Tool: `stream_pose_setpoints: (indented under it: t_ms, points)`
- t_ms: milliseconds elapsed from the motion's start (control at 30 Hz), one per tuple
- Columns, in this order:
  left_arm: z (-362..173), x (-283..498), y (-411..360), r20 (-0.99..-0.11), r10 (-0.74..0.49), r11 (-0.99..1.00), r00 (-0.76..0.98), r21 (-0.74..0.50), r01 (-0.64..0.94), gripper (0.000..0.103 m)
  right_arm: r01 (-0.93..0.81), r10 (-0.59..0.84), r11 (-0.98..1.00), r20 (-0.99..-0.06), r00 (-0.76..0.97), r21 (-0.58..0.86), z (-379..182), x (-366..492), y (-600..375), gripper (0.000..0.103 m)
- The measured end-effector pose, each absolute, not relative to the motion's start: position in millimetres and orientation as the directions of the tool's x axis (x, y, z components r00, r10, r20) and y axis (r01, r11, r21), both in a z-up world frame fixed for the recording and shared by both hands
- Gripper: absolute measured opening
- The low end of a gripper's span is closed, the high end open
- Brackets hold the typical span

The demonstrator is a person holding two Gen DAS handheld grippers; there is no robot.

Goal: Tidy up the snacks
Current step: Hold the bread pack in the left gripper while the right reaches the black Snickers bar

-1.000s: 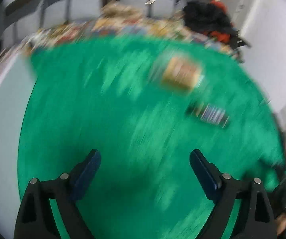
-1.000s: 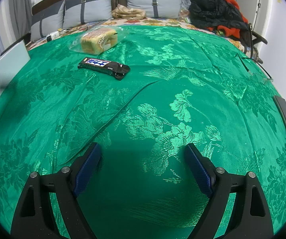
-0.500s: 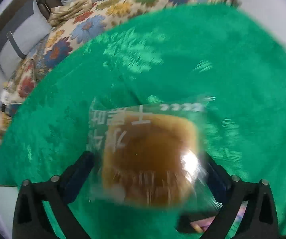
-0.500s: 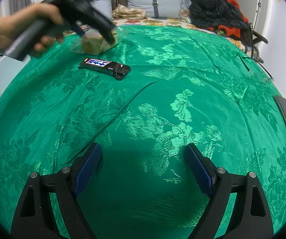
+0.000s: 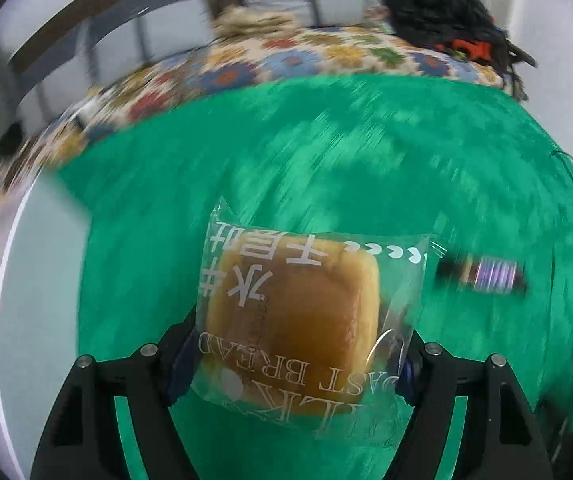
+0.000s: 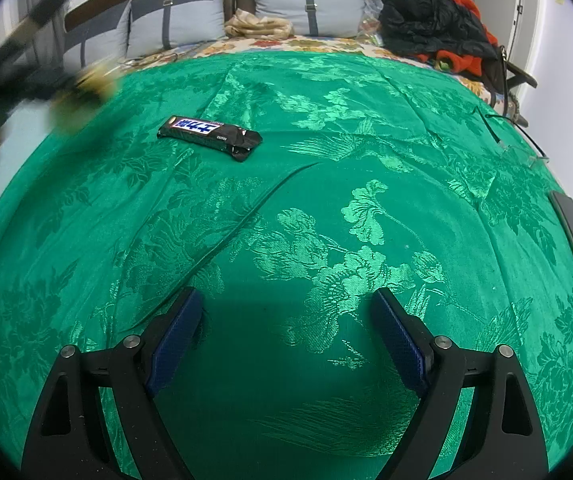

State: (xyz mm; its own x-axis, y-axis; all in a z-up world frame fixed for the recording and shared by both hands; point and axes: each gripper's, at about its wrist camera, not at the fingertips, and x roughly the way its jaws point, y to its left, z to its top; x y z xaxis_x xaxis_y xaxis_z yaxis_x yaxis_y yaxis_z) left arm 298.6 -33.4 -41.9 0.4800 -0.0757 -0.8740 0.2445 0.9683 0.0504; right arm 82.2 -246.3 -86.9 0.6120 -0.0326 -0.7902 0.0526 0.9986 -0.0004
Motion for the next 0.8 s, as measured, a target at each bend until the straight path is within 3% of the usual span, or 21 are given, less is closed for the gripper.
stream_pose_setpoints:
  t_ms: [133,367,800]
  points:
    - [-62,233,24,-0.876,-0.076,0.992,0.477,-0.018,0.125,0.077,0.053,-0.033,0.999,-0.79,0.612,-0.001,-87,82,-246,0.089]
    - [-88,189,52,-0.832,-0.011,0.996,0.555,0.041,0.08,0.103,0.053,-0.034,0.999,-0.791,0.611,-0.001,-87,82,-246,0.089]
    - [-96,184,59,-0.816,-0.052,0.997,0.575,-0.006,0.082,0.103,0.054,-0.033,0.999,-0.791,0.611,-0.001,-88,83,-246,0.089]
